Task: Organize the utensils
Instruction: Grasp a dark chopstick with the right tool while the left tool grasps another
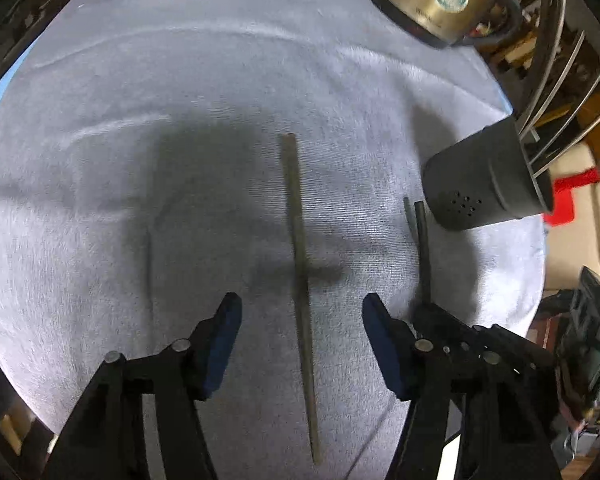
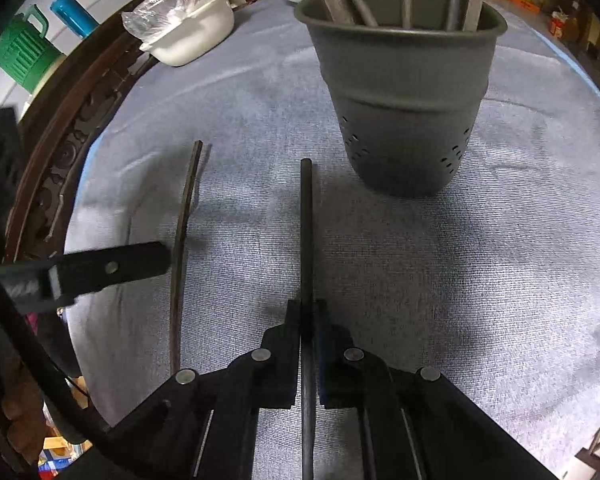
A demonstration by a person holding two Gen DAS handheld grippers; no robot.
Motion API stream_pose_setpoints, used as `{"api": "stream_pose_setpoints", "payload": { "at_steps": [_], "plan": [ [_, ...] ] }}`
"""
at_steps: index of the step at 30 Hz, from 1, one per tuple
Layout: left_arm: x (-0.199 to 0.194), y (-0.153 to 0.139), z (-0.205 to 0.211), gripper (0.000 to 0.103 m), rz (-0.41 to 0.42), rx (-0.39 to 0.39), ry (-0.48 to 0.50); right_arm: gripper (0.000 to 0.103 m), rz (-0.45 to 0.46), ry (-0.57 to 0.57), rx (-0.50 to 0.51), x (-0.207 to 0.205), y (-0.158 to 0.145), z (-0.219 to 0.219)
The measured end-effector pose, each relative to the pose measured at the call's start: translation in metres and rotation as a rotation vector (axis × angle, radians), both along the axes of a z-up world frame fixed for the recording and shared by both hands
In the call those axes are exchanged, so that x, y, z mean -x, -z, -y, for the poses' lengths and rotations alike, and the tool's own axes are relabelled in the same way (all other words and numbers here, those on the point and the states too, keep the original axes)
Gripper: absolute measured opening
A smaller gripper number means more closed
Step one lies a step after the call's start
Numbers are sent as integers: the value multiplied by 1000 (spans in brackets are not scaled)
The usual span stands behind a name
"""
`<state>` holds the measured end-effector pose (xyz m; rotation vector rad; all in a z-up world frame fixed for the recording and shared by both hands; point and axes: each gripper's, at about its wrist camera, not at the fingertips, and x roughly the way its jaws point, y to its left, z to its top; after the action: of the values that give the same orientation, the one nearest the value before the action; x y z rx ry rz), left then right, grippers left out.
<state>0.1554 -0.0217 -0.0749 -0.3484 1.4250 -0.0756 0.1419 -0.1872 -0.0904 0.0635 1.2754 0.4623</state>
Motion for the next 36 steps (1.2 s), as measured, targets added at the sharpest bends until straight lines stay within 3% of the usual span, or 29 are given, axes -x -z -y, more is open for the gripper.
{"api": "stream_pose_setpoints", "payload": {
  "at_steps": [1,3,5,8,12,16,22,28,30,36],
  "plan": [
    [-4,4,3,52,-32,-14,-3,7,-1,-2,-9,0,0,2],
    [-10,12,6,20,-76,-24,3,8,-2,-8,-19,0,1,1],
    [-13,16,10,7,-90,-43,39,8,-4,-15,-28,2,0,9],
    [-13,17,12,7,-101,-44,111,8,-7,-33,-22,4,-5,7],
    [-6,18,14,7,-138,-124,293,9,-23,-90,28,0,-6,-1],
    [-7,22,12,9,-194,-153,361,9,-79,-142,87,-10,-7,-9],
    [-27,28,12,9,-261,-123,348,10,-189,-219,187,-26,-5,-26],
    [-27,26,0,7,-234,-77,343,9,-177,-274,296,-25,-4,-49],
    [-23,25,-8,6,-226,-61,327,8,-168,-271,302,-24,-4,-54],
    [-13,6,-41,6,-102,32,231,7,-110,-216,235,-15,-17,-44]
  ]
}}
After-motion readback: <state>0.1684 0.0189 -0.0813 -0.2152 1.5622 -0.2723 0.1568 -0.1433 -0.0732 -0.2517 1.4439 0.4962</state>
